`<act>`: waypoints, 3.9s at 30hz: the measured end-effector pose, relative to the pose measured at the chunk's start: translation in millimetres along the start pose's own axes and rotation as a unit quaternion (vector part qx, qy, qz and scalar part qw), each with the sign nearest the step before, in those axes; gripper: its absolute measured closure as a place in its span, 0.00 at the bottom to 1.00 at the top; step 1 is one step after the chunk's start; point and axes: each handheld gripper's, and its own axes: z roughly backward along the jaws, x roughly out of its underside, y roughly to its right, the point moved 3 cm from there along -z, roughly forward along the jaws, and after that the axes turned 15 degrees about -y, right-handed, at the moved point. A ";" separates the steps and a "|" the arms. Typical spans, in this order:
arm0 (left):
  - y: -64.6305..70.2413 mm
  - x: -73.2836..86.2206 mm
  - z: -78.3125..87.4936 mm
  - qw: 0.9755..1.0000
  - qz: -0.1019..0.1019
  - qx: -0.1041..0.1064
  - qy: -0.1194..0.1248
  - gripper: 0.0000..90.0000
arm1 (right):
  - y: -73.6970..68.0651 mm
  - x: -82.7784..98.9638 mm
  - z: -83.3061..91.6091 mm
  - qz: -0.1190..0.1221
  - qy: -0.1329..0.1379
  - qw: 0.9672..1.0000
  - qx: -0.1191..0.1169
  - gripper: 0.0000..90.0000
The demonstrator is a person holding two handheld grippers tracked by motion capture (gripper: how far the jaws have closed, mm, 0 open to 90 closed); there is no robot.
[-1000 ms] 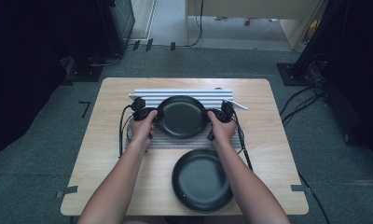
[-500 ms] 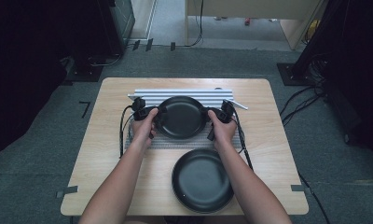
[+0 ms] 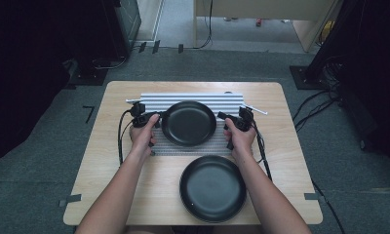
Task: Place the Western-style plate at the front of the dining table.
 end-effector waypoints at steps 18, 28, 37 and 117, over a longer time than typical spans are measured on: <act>3.0 39.0 38.7 0.996 -0.078 -0.049 0.018 0.18 | 14.1 27.2 46.0 0.099 -0.006 0.995 0.017 0.43; 3.5 72.0 69.6 0.992 -0.113 -0.053 0.035 0.18 | 22.7 39.2 74.2 0.132 -0.004 0.991 0.017 0.40; -4.2 101.0 91.7 0.990 -0.118 -0.060 0.044 0.18 | 32.7 51.0 106.6 0.140 0.013 0.990 0.012 0.39; -95.6 228.8 166.6 0.947 -0.108 -0.298 0.048 0.18 | 134.8 167.5 227.6 0.183 -0.025 0.969 0.162 0.32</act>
